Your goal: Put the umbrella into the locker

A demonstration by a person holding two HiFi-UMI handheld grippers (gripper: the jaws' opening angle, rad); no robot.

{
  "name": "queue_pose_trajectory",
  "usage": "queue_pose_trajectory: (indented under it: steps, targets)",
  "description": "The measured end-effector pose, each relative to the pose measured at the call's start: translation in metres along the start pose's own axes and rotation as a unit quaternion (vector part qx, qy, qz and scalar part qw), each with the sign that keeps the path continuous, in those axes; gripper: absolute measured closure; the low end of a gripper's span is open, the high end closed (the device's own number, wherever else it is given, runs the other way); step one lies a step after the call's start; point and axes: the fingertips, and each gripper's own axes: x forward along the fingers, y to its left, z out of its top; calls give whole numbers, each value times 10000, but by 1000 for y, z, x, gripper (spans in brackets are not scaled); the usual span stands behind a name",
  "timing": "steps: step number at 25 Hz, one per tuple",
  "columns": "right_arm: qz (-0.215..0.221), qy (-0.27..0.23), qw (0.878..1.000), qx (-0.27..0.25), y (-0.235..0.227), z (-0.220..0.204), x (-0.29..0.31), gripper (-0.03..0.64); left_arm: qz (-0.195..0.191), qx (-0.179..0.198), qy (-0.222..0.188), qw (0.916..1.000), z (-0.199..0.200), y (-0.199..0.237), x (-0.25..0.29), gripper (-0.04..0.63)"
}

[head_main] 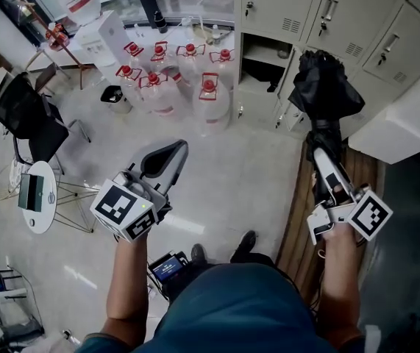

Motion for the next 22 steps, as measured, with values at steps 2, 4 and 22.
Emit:
queue_pose_trajectory:
  steps: [2, 4, 22]
  targets:
    - [46, 44, 10000, 4, -12, 11, -2, 408, 68, 26, 32, 10000, 2, -9, 12, 577]
    - [85, 81, 9999, 5, -23, 20, -5, 408, 121, 69, 57, 9999, 4, -18, 22, 577]
    - [53, -91, 9999, 110, -80, 67, -25, 408, -47, 288, 211, 9994, 13, -48, 100, 577]
